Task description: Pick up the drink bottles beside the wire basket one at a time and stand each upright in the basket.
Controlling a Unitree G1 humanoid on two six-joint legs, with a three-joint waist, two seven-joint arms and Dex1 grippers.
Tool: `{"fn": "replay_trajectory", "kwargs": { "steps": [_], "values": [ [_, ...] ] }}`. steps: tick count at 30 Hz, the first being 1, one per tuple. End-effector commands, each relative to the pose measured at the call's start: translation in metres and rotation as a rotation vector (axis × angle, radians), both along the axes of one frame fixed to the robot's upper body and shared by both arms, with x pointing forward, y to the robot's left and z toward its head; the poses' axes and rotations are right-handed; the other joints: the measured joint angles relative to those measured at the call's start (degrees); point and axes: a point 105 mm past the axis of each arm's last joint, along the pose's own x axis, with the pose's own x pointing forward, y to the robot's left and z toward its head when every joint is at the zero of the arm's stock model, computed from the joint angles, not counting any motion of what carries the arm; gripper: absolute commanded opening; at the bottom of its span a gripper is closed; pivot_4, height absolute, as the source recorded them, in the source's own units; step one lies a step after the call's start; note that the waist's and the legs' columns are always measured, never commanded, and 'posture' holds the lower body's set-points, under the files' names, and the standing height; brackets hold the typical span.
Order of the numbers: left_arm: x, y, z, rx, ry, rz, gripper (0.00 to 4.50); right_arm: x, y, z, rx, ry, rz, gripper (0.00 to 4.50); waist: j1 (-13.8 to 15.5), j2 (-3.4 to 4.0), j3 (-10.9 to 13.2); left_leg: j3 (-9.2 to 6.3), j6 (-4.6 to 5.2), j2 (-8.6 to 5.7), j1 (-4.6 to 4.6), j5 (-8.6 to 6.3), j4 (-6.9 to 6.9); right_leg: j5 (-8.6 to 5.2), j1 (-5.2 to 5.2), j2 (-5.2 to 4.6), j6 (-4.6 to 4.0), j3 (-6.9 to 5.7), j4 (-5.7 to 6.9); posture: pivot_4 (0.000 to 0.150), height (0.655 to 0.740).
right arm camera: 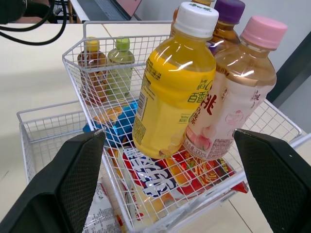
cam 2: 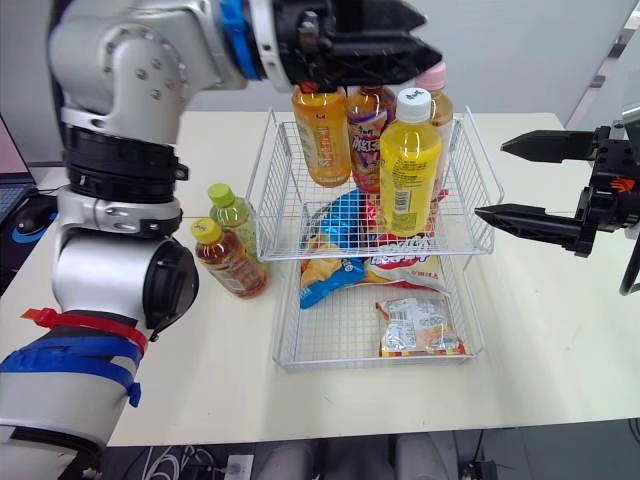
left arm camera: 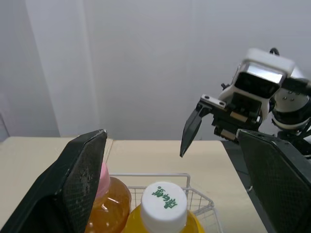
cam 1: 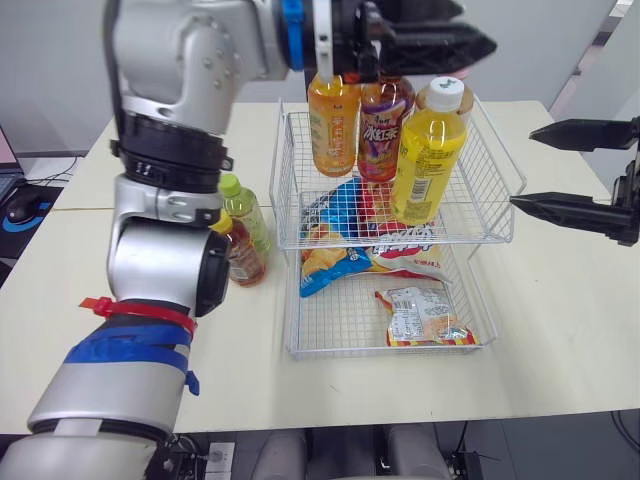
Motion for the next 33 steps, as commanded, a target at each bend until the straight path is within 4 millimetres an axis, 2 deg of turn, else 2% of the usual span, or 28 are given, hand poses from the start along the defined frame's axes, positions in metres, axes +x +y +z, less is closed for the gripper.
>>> {"fn": "replay_trajectory", "kwargs": {
  "steps": [1,6,12,15,19,22,25,28,33],
  "values": [
    [-0.026,0.026,0.023,-0.041,-0.061,-0.009,4.45,-0.009,0.0,0.013,-0.016,-0.074,-0.005,4.5,-0.09,0.01,0.0,0.0,0.0,0.01,0.01,0.0,0.0,0.0,0.0,0.0,0.0,0.01,0.0,0.15,0.74],
    [-0.034,0.071,0.024,-0.031,-0.143,0.177,4.45,-0.012,0.005,0.014,-0.005,-0.082,0.018,4.5,-0.1,0.03,-0.02,-0.05,0.0,0.05,0.08,0.0,-0.02,0.0,0.03,0.01,0.0,0.02,0.02,0.15,0.74],
    [-0.004,0.154,0.011,-0.074,-0.23,0.674,4.45,-0.011,0.015,0.012,0.006,-0.099,0.072,4.5,0.09,0.03,-0.02,-0.09,-0.01,0.05,0.13,0.0,0.04,0.01,0.12,0.0,-0.01,-0.02,0.04,0.15,0.74],
    [0.0,0.192,0.008,-0.146,-0.236,0.867,4.45,-0.008,0.018,0.012,0.002,-0.125,0.089,4.5,0.13,0.02,-0.03,-0.08,-0.01,0.05,0.11,0.0,0.08,0.01,0.13,-0.01,0.0,-0.03,0.03,0.15,0.74],
    [-0.006,0.241,-0.006,-0.178,-0.209,1.051,4.45,-0.005,0.018,0.012,-0.001,-0.153,0.102,4.5,0.06,0.02,-0.02,-0.07,0.0,0.04,0.08,0.0,0.03,0.02,0.1,-0.02,0.01,-0.02,-0.02,0.15,0.74],
    [-0.014,0.272,-0.03,-0.149,-0.146,1.137,4.45,-0.005,0.014,0.012,-0.018,-0.164,0.101,4.5,-0.02,0.02,-0.03,-0.07,0.0,0.06,0.1,0.0,0.0,0.02,0.08,-0.02,0.0,0.0,0.0,0.15,0.74],
    [-0.022,0.293,-0.062,-0.11,-0.068,1.197,4.45,-0.005,0.008,0.013,-0.034,-0.164,0.091,4.5,0.07,0.02,-0.03,-0.07,0.0,0.07,0.13,0.0,0.02,0.02,0.1,-0.02,0.0,0.0,0.02,0.15,0.74],
    [-0.032,0.307,-0.093,-0.061,-0.009,1.229,4.45,-0.004,0.005,0.012,-0.041,-0.162,0.086,4.5,0.15,0.01,-0.04,-0.07,0.0,0.08,0.13,0.0,0.03,0.02,0.12,-0.04,-0.01,-0.01,0.02,0.15,0.74],
    [-0.048,0.311,-0.133,0.013,0.034,1.224,4.45,-0.002,0.003,0.013,-0.049,-0.173,0.093,4.5,0.42,0.0,-0.05,-0.11,0.0,0.08,0.14,0.0,0.01,0.03,0.13,-0.1,-0.02,0.01,-0.03,0.15,0.74]
  ]
}}
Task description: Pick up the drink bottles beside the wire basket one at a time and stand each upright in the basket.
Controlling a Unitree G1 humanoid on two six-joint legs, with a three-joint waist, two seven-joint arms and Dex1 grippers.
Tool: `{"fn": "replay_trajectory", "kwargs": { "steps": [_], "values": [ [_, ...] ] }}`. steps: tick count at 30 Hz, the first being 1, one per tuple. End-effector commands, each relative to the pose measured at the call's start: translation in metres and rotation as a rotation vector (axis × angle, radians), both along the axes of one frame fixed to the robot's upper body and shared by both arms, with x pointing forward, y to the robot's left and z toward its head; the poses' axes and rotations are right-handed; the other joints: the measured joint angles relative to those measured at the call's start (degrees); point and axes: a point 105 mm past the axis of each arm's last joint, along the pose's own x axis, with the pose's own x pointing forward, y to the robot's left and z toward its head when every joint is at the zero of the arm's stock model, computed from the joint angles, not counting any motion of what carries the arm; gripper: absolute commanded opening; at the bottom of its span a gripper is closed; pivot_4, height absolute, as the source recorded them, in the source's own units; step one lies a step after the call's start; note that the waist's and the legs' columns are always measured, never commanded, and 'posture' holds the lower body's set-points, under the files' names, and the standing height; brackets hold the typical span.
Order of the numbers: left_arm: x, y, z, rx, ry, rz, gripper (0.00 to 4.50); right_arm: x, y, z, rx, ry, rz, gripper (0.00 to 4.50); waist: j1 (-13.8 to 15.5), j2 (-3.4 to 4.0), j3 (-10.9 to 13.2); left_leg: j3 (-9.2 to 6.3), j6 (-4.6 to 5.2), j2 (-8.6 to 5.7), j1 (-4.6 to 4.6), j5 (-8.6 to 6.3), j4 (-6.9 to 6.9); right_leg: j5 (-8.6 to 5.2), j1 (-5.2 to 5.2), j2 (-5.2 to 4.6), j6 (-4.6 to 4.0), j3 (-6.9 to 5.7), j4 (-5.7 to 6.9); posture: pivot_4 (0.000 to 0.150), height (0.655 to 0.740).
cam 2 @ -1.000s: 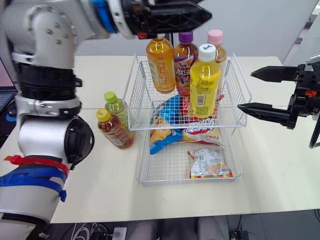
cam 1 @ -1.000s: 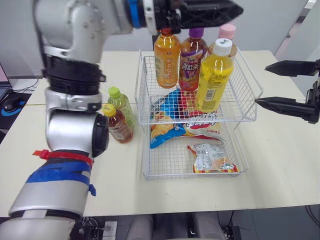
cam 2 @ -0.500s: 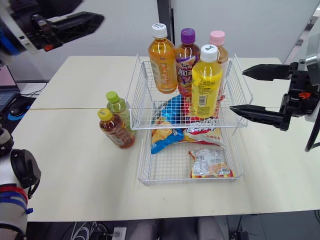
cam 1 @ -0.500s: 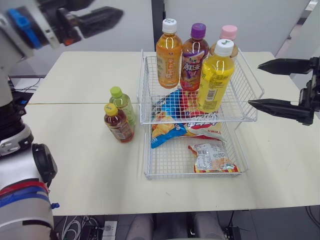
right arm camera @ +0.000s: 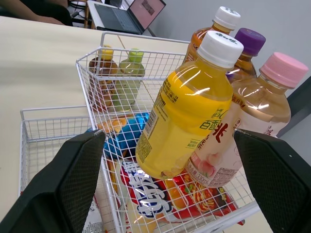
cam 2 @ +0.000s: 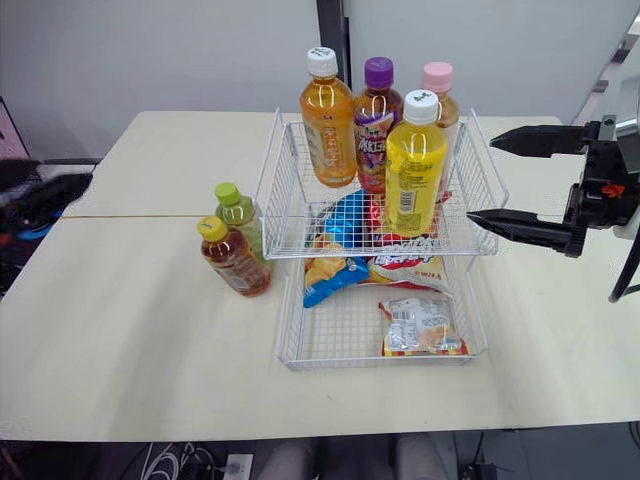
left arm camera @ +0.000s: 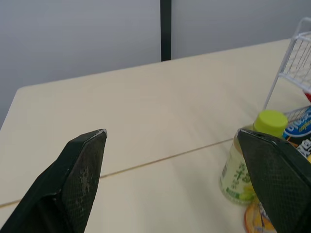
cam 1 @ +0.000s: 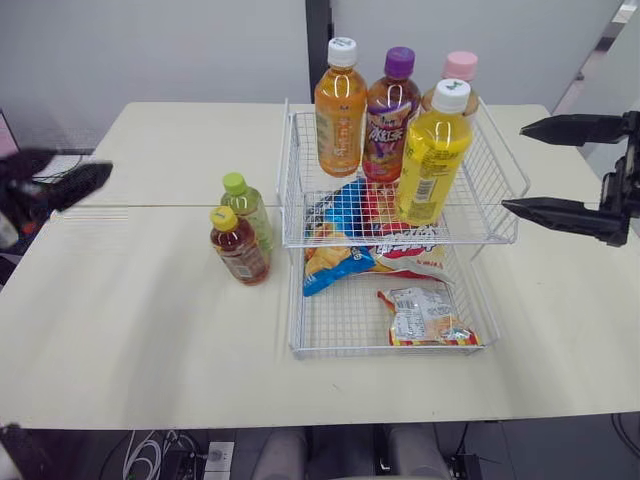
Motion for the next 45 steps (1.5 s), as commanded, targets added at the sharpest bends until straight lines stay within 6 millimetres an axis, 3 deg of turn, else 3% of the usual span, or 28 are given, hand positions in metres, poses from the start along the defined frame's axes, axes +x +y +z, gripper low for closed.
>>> {"fn": "replay_trajectory", "kwargs": {
  "steps": [1,10,17,24,30,34,41,45],
  "values": [
    [-0.015,-0.007,0.003,0.052,-0.057,-0.041,4.45,-0.004,-0.002,0.013,-0.007,-0.061,0.002,4.5,0.02,0.0,0.0,-0.01,0.0,0.0,0.0,0.0,0.01,0.0,0.02,-0.01,0.0,-0.02,0.0,0.15,0.74],
    [-0.039,-0.014,-0.039,0.042,0.013,-0.001,4.45,-0.019,0.015,0.011,-0.002,0.046,0.161,4.5,-0.07,0.0,-0.01,-0.07,0.0,0.06,0.1,-0.01,-0.04,0.01,0.04,-0.01,-0.03,0.05,0.0,0.15,0.74],
    [-0.047,-0.027,-0.049,-0.021,0.047,-0.036,4.45,-0.032,0.048,-0.002,0.016,0.141,0.353,4.5,-0.07,-0.01,-0.02,-0.07,0.01,0.09,0.27,-0.01,-0.05,0.0,0.19,0.04,-0.05,0.06,-0.01,0.15,0.74],
    [-0.057,-0.042,-0.059,-0.054,0.083,-0.062,4.45,-0.03,0.058,-0.004,0.02,0.149,0.397,4.5,-0.01,-0.02,-0.02,-0.09,0.01,0.08,0.3,-0.01,-0.05,0.0,0.22,0.04,-0.05,0.05,-0.02,0.15,0.74],
    [-0.048,-0.061,-0.05,-0.076,0.037,-0.109,4.45,-0.026,0.063,-0.005,0.012,0.15,0.397,4.5,0.11,-0.02,-0.02,-0.09,0.01,0.07,0.31,-0.01,-0.03,0.0,0.24,0.05,-0.05,0.06,-0.03,0.15,0.74],
    [-0.029,-0.082,-0.042,-0.113,-0.025,-0.115,4.45,-0.022,0.065,-0.006,0.006,0.146,0.371,4.5,0.27,-0.03,-0.03,-0.09,0.01,0.05,0.31,-0.01,-0.03,0.0,0.26,0.05,-0.05,0.04,-0.02,0.15,0.74],
    [-0.004,-0.116,-0.043,-0.155,-0.044,-0.13,4.45,-0.023,0.067,-0.005,0.008,0.148,0.365,4.5,0.32,-0.04,-0.04,-0.06,0.01,0.03,0.31,-0.01,-0.04,0.01,0.26,0.06,-0.04,0.06,-0.01,0.15,0.74],
    [0.006,-0.12,-0.047,-0.122,-0.044,-0.077,4.45,-0.024,0.068,-0.005,0.006,0.151,0.366,4.5,0.14,-0.04,-0.04,-0.04,0.01,0.03,0.31,-0.01,-0.05,0.01,0.25,0.07,-0.04,0.08,-0.01,0.15,0.74]
  ]
}}
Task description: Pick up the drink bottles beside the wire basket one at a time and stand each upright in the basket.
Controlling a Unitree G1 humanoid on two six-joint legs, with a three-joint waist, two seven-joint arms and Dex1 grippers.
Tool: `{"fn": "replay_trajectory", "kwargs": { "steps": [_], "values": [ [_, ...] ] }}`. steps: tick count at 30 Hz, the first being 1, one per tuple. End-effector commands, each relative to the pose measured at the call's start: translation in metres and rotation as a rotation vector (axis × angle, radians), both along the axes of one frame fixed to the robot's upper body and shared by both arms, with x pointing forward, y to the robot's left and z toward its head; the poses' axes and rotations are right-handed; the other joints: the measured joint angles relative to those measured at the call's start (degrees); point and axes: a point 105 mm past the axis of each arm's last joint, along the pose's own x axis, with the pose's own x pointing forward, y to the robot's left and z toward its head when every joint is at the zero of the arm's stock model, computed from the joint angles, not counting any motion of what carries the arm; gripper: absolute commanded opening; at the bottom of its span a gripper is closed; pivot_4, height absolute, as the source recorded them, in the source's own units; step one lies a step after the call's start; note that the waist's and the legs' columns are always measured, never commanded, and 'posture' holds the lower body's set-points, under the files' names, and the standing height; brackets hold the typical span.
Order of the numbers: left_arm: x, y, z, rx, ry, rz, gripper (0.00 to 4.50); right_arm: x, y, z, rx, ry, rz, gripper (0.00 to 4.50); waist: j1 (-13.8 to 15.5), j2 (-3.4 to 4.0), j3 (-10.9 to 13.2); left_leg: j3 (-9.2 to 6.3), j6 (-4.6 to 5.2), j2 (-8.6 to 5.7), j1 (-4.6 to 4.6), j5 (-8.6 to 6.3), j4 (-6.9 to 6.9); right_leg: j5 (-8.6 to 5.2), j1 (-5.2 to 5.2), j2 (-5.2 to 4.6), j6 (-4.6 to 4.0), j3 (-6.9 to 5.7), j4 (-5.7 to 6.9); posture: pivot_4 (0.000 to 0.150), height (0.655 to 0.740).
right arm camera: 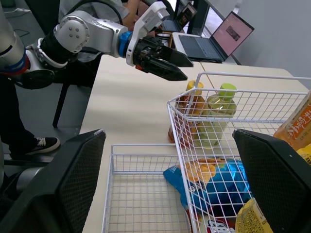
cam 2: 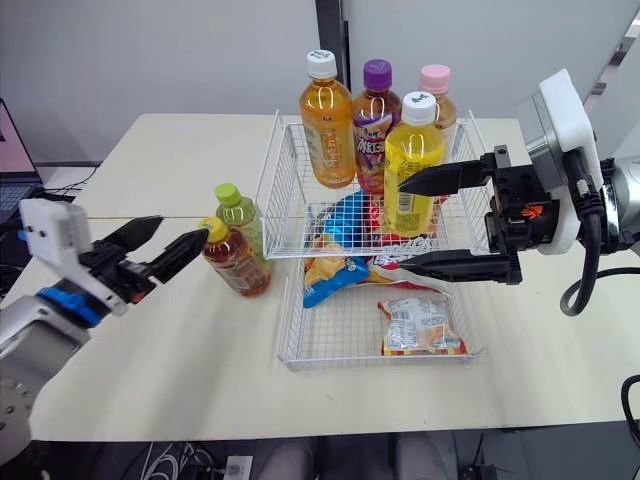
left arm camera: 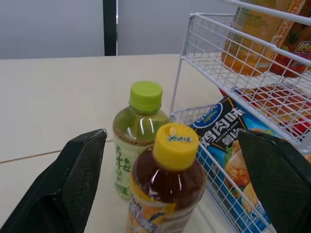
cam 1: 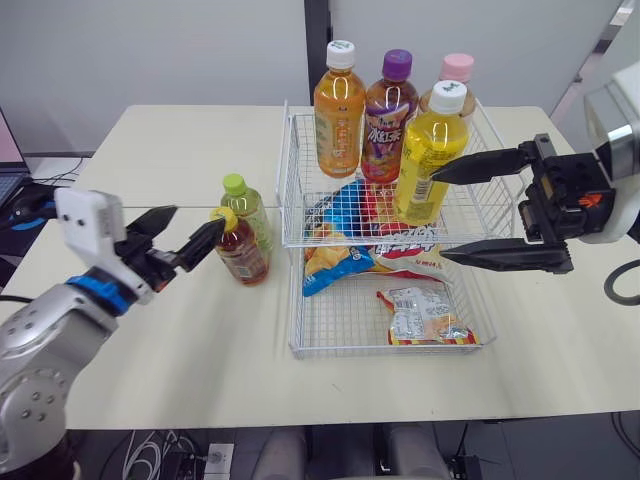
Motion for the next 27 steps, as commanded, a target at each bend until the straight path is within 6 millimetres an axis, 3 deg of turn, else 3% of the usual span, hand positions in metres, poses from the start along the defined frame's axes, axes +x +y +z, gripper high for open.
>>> {"fn": "replay_trajectory", "kwargs": {
  "steps": [1,18,21,27],
  "values": [
    [0.005,-0.003,0.004,0.031,-0.04,0.054,4.45,-0.006,0.001,0.011,0.002,-0.054,0.006,4.5,-0.08,0.0,0.0,0.0,0.0,0.0,0.0,0.0,0.0,0.0,0.0,0.0,0.0,-0.01,0.0,0.15,0.74],
    [0.025,-0.017,-0.007,-0.015,-0.062,0.11,4.45,-0.008,0.001,0.012,0.005,-0.052,0.014,4.5,0.17,-0.01,0.0,0.1,0.0,-0.04,-0.01,0.0,0.01,0.0,0.01,0.0,0.0,-0.04,0.0,0.15,0.74],
    [0.028,-0.019,-0.008,-0.02,-0.061,0.101,3.92,-0.008,0.002,0.012,0.005,-0.049,0.015,4.5,0.16,-0.01,-0.01,0.1,0.0,-0.03,-0.01,0.0,0.01,0.0,0.01,0.01,0.0,-0.04,0.0,0.15,0.74],
    [0.035,-0.022,-0.01,-0.014,-0.076,0.087,2.04,-0.008,0.002,0.013,0.008,-0.048,0.012,4.5,0.31,-0.01,0.0,0.11,0.0,-0.03,-0.01,0.0,0.01,0.0,0.01,0.01,0.0,-0.05,0.0,0.15,0.74]
  ]
}}
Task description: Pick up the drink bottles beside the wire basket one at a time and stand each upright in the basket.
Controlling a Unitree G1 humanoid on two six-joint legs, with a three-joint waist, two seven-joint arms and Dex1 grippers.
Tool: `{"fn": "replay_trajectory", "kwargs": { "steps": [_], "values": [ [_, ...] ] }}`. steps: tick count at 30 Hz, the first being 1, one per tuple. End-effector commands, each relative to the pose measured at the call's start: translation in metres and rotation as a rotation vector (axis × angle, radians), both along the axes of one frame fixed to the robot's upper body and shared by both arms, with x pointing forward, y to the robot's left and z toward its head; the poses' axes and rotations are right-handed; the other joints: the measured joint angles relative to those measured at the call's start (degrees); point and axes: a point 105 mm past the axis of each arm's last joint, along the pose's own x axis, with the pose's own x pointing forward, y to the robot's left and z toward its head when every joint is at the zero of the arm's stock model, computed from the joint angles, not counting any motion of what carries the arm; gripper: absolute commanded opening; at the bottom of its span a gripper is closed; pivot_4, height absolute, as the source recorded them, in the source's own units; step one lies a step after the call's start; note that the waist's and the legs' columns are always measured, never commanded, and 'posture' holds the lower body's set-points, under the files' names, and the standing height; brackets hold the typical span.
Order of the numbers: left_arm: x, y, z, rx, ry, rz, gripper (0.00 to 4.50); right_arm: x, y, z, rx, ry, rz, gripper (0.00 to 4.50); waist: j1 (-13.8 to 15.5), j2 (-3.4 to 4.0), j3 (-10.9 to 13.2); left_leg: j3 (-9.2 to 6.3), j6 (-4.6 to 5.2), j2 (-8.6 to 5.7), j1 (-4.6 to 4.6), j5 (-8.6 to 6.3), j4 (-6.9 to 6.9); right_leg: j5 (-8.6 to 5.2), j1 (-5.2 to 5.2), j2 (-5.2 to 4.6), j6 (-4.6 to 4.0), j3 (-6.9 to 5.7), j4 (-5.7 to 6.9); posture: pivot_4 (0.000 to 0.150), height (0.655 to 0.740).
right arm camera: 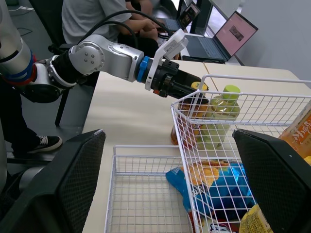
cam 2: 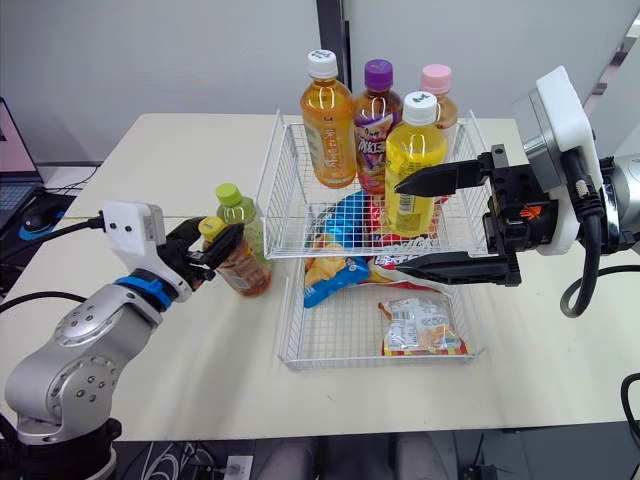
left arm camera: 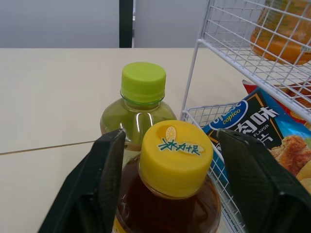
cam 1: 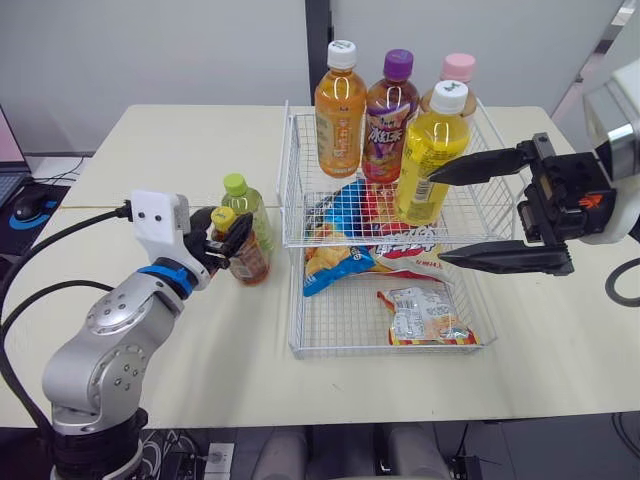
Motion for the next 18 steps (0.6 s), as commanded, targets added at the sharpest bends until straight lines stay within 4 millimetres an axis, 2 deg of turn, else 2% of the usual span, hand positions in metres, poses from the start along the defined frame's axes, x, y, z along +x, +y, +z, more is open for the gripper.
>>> {"fn": "replay_trajectory", "kwargs": {
  "steps": [1,3,8,13,18],
  "values": [
    [0.001,-0.004,0.011,0.03,-0.07,-0.013,1.76,-0.007,0.0,0.011,0.011,-0.051,0.009,4.5,0.01,0.0,0.0,0.01,0.0,0.0,0.0,0.0,0.0,0.0,0.0,0.0,0.0,0.0,0.0,0.15,0.74],
    [0.0,-0.004,0.011,0.044,-0.081,-0.015,1.41,-0.007,-0.001,0.011,0.012,-0.05,0.005,4.5,0.07,0.0,0.0,0.0,0.0,-0.01,0.0,0.0,-0.01,0.0,0.0,0.0,0.0,0.0,-0.01,0.15,0.74],
    [-0.007,-0.004,0.015,0.067,-0.119,-0.018,1.41,-0.006,-0.003,0.012,0.011,-0.055,-0.012,4.5,0.18,0.0,0.0,0.0,0.0,0.0,0.0,0.0,0.0,0.0,0.0,0.0,0.0,0.0,-0.01,0.15,0.74],
    [-0.024,0.002,0.033,0.097,-0.186,-0.039,1.41,-0.006,-0.012,0.017,0.015,-0.055,-0.048,4.5,0.28,-0.01,0.01,-0.03,0.0,0.01,-0.03,0.0,-0.01,0.0,-0.01,0.0,0.0,-0.01,-0.02,0.15,0.74],
    [-0.042,0.011,0.07,0.123,-0.232,-0.142,1.41,-0.002,-0.029,0.022,0.009,-0.058,-0.135,4.5,0.44,-0.02,0.02,-0.02,0.0,0.03,-0.1,0.0,-0.01,-0.01,-0.06,0.01,-0.01,-0.08,-0.04,0.15,0.74]
  ]
}}
